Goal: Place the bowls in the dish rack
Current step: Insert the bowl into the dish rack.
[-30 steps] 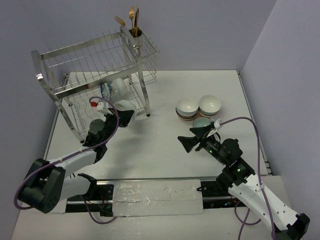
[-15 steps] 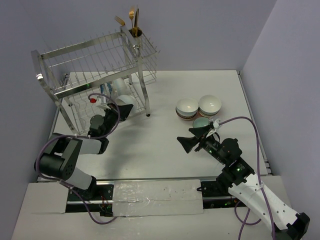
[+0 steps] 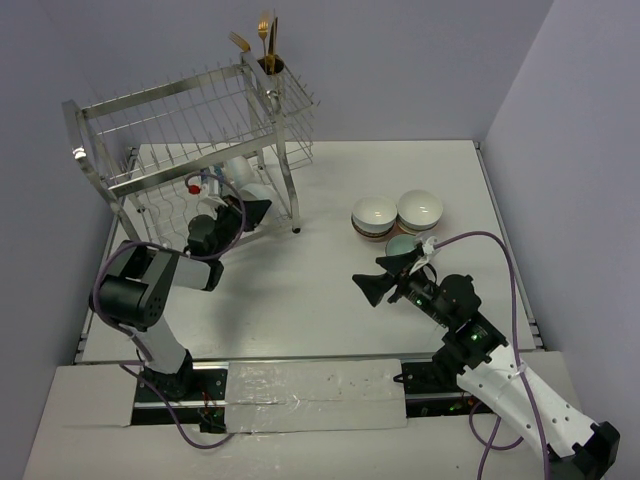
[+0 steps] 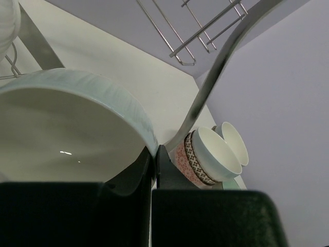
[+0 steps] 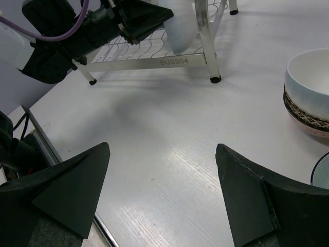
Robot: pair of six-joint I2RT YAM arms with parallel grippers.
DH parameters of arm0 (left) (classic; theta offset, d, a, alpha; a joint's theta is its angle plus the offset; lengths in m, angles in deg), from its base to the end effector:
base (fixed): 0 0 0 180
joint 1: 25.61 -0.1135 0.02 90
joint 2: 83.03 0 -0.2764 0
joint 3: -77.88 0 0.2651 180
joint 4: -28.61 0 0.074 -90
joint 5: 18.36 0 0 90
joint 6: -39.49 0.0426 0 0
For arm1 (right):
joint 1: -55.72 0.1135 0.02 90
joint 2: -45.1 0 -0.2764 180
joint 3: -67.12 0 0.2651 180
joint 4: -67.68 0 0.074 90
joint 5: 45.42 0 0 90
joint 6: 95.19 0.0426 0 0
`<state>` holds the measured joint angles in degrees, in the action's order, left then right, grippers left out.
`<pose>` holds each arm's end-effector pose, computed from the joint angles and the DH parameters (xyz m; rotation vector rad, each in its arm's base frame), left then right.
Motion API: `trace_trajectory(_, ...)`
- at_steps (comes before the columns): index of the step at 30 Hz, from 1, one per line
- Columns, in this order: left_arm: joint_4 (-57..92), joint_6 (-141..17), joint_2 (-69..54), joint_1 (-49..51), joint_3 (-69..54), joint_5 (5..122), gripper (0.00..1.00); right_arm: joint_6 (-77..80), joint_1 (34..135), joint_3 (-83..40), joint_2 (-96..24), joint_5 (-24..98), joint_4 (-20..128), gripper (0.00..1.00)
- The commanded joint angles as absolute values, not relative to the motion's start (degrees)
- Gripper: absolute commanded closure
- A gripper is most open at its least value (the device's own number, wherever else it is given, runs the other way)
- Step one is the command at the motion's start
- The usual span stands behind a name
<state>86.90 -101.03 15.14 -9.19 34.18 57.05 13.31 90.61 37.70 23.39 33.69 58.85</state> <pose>0.3119 -0.1031 0.1790 -0.2597 1.5935 -1.1139 0.1116 0.0877 0.2490 -0.3886 1.6141 0.8690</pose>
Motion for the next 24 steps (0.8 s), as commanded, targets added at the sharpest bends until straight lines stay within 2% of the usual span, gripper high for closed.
trace_trajectory(1,122.05,-101.93,15.76,-9.88,30.35,55.12,1.00,12.48,90.96,37.17,22.69,32.98,60.75,0.09)
trace_trajectory(24,122.14,-100.35,21.30,-10.85,22.96,50.46,1.00,11.69,90.96,36.46,21.46,32.98,59.87,0.09)
